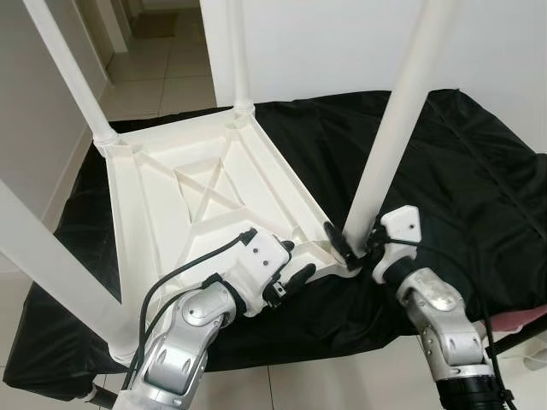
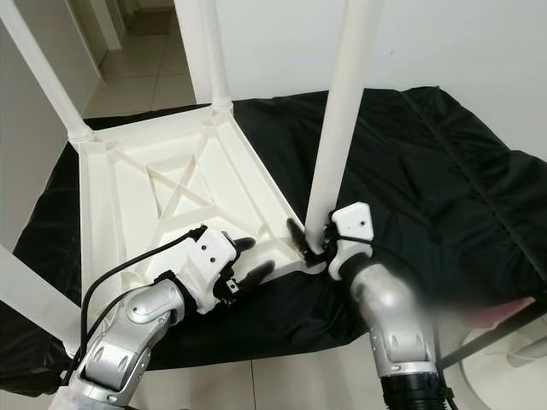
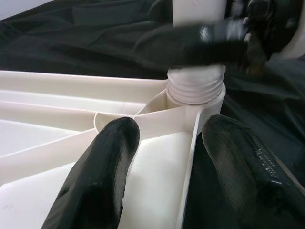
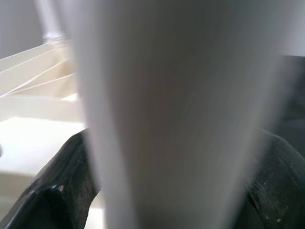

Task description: Building children table

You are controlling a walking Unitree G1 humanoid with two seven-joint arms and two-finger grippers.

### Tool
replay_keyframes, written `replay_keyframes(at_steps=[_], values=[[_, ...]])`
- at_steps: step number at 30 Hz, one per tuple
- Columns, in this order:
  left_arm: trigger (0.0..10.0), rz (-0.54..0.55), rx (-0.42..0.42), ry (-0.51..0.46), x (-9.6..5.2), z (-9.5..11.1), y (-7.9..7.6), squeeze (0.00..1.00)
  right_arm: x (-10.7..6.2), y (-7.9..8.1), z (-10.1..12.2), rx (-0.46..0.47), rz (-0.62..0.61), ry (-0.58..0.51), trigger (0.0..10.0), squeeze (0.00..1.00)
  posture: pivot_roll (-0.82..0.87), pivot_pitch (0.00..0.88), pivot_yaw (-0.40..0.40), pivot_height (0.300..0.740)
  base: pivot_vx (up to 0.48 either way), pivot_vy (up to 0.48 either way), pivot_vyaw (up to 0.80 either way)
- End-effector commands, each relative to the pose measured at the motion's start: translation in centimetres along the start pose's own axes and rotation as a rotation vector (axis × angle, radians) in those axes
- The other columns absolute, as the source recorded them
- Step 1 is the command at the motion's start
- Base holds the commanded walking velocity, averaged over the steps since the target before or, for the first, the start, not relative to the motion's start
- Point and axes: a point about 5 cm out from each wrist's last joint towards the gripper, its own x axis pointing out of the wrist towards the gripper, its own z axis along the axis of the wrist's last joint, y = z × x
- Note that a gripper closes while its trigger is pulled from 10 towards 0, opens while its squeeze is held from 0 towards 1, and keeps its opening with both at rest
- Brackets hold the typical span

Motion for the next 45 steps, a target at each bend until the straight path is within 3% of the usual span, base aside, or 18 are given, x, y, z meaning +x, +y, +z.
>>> replay_keyframes(at_steps=[1, 7, 8, 9, 10, 11, 24, 25, 26, 27, 32, 35, 40, 44, 45], values=[[10.0, 0.053, 0.009, 0.021, 0.0, -0.4, 0.3, 0.00, 0.2, 0.2, -0.3, 0.007, 0.035, 0.003, 10.0, 0.00, -0.08, 0.044, 0.067, 0.740, 0.000, 0.000, 0.00], [10.0, 0.038, 0.018, 0.022, 0.2, -0.4, 0.3, 0.00, 0.7, 0.4, -0.4, -0.008, 0.124, 0.011, 10.0, 0.00, -0.07, 0.020, 0.065, 0.740, 0.000, 0.000, 0.00], [10.0, 0.032, 0.023, 0.024, 0.1, -0.5, 0.3, 0.00, 0.8, 0.4, -0.6, -0.016, 0.163, 0.018, 8.5, 0.00, -0.07, 0.014, 0.065, 0.740, 0.000, 0.000, 0.00], [10.0, 0.026, 0.028, 0.029, 0.1, -0.6, 0.3, 0.00, 0.9, 0.4, -0.8, -0.026, 0.190, 0.026, 3.8, 0.00, -0.07, 0.013, 0.064, 0.740, 0.000, 0.000, 0.00], [10.0, 0.026, 0.028, 0.029, 0.1, -0.6, 0.3, 0.00, 0.9, 0.4, -0.8, -0.026, 0.190, 0.026, 3.8, 0.00, -0.07, 0.013, 0.064, 0.740, 0.000, 0.000, 0.00], [10.0, 0.022, 0.031, 0.032, 0.0, -0.6, 0.3, 0.00, 0.9, 0.3, -0.9, -0.035, 0.213, 0.033, 0.0, 0.00, -0.07, 0.010, 0.063, 0.740, 0.000, 0.000, 0.00], [10.0, 0.018, 0.027, 0.035, -0.1, -0.7, 0.0, 0.00, 0.4, -0.4, -1.9, -0.021, 0.220, 0.064, 0.0, 0.00, -0.07, 0.011, 0.054, 0.740, 0.000, 0.000, 0.00], [10.0, 0.018, 0.024, 0.035, 0.0, -0.8, -0.1, 0.00, 0.2, -0.4, -2.1, -0.008, 0.208, 0.068, 2.4, 0.00, -0.07, 0.014, 0.053, 0.740, 0.000, 0.000, 0.00], [10.0, 0.018, 0.024, 0.035, 0.0, -0.8, -0.1, 0.00, 0.2, -0.4, -2.1, -0.008, 0.208, 0.068, 2.4, 0.00, -0.07, 0.014, 0.053, 0.740, 0.000, 0.000, 0.00], [10.0, 0.017, 0.022, 0.035, 0.0, -0.8, -0.1, 0.00, 0.0, -0.4, -2.2, 0.008, 0.194, 0.067, 10.0, 0.00, -0.07, 0.018, 0.051, 0.740, 0.000, 0.000, 0.00], [10.0, 0.016, 0.017, 0.035, 0.0, -0.8, -0.3, 0.00, -0.2, -0.4, -2.3, 0.021, 0.130, 0.058, 10.0, 0.00, -0.07, 0.024, 0.051, 0.740, 0.000, 0.000, 0.00], [10.0, 0.022, 0.017, 0.038, 0.0, -0.9, -0.3, 0.00, -0.3, -0.5, -2.7, 0.018, -0.006, 0.077, 10.0, 0.00, -0.08, 0.028, 0.051, 0.740, 0.000, 0.000, 0.00], [10.0, 0.035, 0.033, 0.048, -0.1, -1.1, -0.1, 0.00, -0.4, -0.3, -2.9, 0.016, -0.065, 0.083, 10.0, 0.00, -0.08, 0.034, 0.052, 0.740, 0.000, 0.000, 0.00], [10.0, 0.082, 0.028, 0.057, 0.0, -1.1, 0.4, 0.00, -0.5, -0.1, -2.7, 0.058, -0.292, 0.068, 10.0, 0.00, -0.08, 0.038, 0.045, 0.740, 0.000, 0.000, 0.00], [10.0, 0.082, 0.028, 0.057, 0.0, -1.1, 0.4, 0.00, -0.5, -0.1, -2.7, 0.058, -0.292, 0.068, 10.0, 0.00, -0.08, 0.038, 0.045, 0.740, 0.000, 0.000, 0.00]])
